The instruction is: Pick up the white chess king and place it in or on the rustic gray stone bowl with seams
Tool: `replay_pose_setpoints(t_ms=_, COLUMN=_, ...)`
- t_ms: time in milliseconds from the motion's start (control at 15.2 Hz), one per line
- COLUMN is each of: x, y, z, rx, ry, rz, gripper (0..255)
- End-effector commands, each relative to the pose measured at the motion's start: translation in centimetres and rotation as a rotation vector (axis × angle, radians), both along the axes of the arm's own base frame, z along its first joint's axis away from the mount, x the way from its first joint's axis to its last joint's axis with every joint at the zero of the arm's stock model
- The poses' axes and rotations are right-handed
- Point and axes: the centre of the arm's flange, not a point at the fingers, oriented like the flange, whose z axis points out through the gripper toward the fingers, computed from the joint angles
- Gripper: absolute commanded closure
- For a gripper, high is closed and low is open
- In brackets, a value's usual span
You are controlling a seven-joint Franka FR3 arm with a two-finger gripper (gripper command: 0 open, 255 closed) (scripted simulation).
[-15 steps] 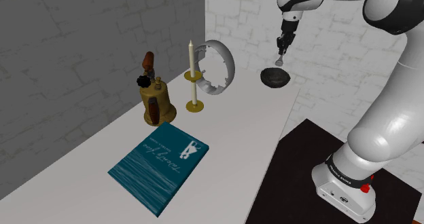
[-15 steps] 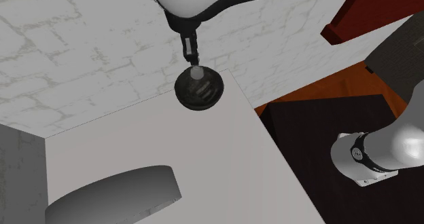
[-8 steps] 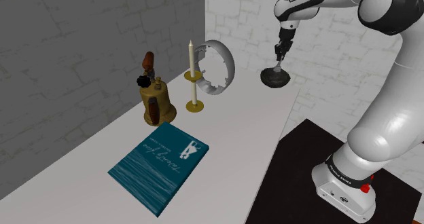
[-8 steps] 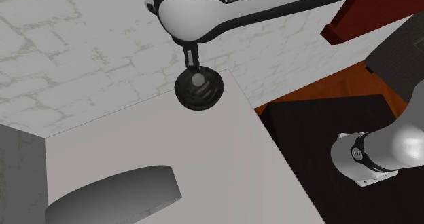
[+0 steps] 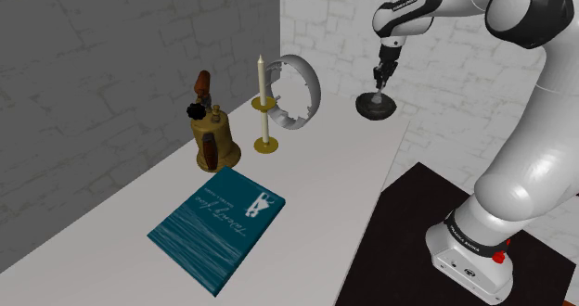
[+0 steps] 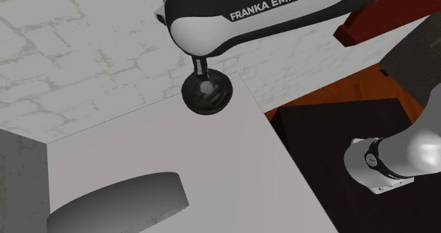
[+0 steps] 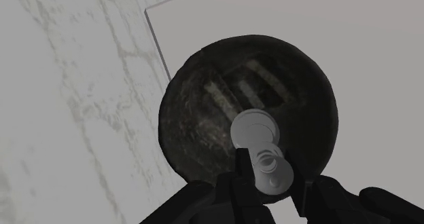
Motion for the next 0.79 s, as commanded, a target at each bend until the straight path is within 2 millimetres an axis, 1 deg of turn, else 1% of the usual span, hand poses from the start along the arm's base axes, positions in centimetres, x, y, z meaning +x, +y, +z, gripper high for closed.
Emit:
replay_pose_setpoints(t_ms=0, x=0.1, y=-0.2, z=-0.6, rx=0.003, ry=0.010, rz=-0.001, gripper=255)
replay_pose_setpoints(t_ms=198, x=0.1, y=-0.2, z=-0.6, rx=0.003, ry=0.010, rz=-0.001, gripper=255)
replay_pose_setpoints(t_ms=264, x=0.1, y=-0.2, z=-0.6, rx=0.003, ry=0.011, rz=-0.001, gripper=0)
replay_pose_setpoints(t_ms=594, x=0.1, y=-0.2, z=-0.6, rx=0.003, ry=0.010, rz=-0.001, gripper=0)
replay_pose_setpoints(t_ms=726, x=0.3, y=-0.2, z=2.0, rx=0.003, ry=0.010, rz=-0.001, gripper=0)
